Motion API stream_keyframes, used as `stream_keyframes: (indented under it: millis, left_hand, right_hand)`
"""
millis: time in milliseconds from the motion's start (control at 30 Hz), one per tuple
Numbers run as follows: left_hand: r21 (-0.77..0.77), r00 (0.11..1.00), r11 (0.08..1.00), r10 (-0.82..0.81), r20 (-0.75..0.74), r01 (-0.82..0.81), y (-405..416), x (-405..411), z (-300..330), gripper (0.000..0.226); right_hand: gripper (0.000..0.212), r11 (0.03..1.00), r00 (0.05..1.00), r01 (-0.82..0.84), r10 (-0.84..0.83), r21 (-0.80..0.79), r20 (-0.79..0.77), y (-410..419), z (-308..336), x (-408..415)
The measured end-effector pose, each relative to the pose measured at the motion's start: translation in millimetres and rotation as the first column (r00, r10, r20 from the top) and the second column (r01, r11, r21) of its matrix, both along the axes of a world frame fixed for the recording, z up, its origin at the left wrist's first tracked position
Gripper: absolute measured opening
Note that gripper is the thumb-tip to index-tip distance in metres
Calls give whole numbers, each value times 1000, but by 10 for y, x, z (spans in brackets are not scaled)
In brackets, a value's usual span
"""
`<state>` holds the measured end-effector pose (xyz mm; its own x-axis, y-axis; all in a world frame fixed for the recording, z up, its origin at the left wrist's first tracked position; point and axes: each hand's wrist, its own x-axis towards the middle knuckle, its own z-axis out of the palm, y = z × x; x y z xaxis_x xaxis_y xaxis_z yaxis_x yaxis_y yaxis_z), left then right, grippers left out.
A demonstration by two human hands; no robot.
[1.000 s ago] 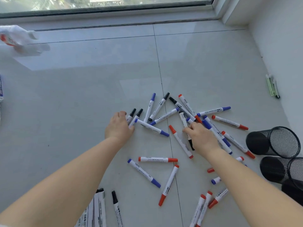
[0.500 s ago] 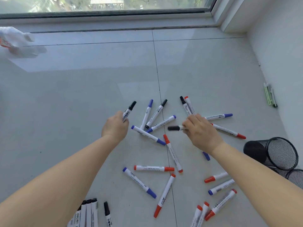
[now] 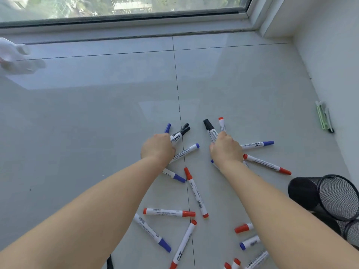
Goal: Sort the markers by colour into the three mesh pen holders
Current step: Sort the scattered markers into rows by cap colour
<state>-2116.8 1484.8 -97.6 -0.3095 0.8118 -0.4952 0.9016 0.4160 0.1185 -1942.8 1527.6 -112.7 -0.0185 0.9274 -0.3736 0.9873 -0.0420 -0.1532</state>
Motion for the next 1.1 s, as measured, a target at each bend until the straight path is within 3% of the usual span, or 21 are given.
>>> stream_keyframes:
  millis: [100, 400, 500, 600, 667, 733, 933, 1100]
  left_hand:
    - [34, 999, 999, 34, -30, -33, 1, 69, 2, 10]
    - [233, 949, 928, 249, 195, -291, -425, -58, 563, 25]
    - [215, 878, 873, 364, 310, -438, -859, -251, 710, 21]
    - [154, 739, 759, 531, 414, -632, -1435, -495, 747, 17]
    - [105, 648, 689, 605, 463, -717, -1861, -683, 718, 17]
    - [95, 613, 657, 629, 479, -748, -2283, -904, 644, 17]
    - [132, 658, 660, 666, 351, -739, -3387, -1533, 470, 21]
    - [105, 693, 689, 690, 211, -718, -3925, -1871, 313, 20]
  right_hand:
    - [10, 1000, 999, 6, -6, 0, -51, 29, 32, -5]
    - [33, 999, 944, 18, -31, -42, -330, -457, 401, -134]
    - [30, 990, 894, 47, -102, -135, -437, -887, 567, -322]
    - [30, 969, 862, 51, -165, -242, -479, -1432, 673, -487]
    - [34, 948, 858, 71, -217, -312, -465, -1820, 679, -607]
    - [40, 944, 878, 98, -231, -315, -420, -2200, 637, -726]
    - [26, 949, 958, -59, -33, -311, -284, -3138, 437, -1066]
    - [29, 971, 987, 19, -56, -239, -150, -3512, 317, -1271]
